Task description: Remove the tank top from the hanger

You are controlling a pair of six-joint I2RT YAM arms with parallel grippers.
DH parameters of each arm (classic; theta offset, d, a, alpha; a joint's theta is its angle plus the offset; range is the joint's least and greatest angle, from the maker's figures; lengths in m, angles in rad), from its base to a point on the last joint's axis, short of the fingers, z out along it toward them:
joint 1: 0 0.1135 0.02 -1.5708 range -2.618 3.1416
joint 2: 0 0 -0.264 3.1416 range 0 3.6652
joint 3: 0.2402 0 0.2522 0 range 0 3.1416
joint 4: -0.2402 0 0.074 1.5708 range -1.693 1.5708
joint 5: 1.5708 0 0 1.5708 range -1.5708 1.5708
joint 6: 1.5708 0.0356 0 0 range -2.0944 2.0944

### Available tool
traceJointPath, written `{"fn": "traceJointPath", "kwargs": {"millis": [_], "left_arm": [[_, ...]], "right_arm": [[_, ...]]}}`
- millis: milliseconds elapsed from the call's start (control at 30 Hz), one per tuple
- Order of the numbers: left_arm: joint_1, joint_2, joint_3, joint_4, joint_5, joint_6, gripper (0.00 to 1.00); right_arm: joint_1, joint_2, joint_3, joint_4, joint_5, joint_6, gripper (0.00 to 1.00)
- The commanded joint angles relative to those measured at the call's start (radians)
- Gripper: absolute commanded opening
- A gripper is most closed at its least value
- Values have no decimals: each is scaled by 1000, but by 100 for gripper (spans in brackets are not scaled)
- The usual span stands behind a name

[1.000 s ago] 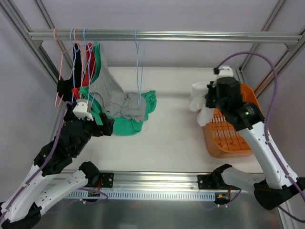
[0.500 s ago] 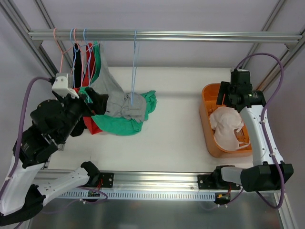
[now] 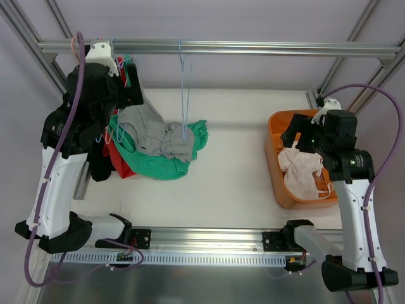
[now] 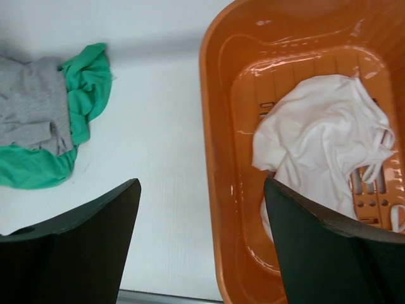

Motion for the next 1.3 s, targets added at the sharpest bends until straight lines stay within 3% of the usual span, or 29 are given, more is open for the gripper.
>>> {"fn": "traceJointPath", "kwargs": {"millis": [0,67,133,167,200,233,433,633,667,733,767,800,1000,1267], "left_arm": [[115,43,81,-58,111,71,97],[167,59,92,-58,183,87,93],[253,93,101,-56,345,98,80],[273,108,107,-55,385,97,77],[287,132,109,-58,404,97,65],[302,140,106,-55,406,95,60],[362,220,134,-52,450,117,43],[385,271,144,-52,458,112,36],[390,274,141,-52,458,111,24],[390,272,143,-52,467,104,16],[390,266,141,-50,484,101,4],[390,252,143,-52,485,95,1],[390,225,199,-36,495,87,0],[390,188,258,22,623,45,0]], "right_arm": [[1,-25,-31,31,-136,8,83],[4,-34,-41,34,-161,5,84],[9,-45,-51,45,-182,6,83],[11,-47,-51,47,-190,6,83],[14,-48,-51,50,-196,8,83],[18,-51,-53,54,-202,8,83],[40,-74,-65,76,-254,5,83],[52,-88,-61,91,-288,3,83],[52,-96,-62,94,-294,5,83],[54,-100,-62,103,-305,11,83],[54,-102,-59,106,-309,13,83],[55,-104,-54,108,-311,14,84],[60,-102,-54,134,-348,34,84],[61,-111,-97,237,-497,92,84]]}}
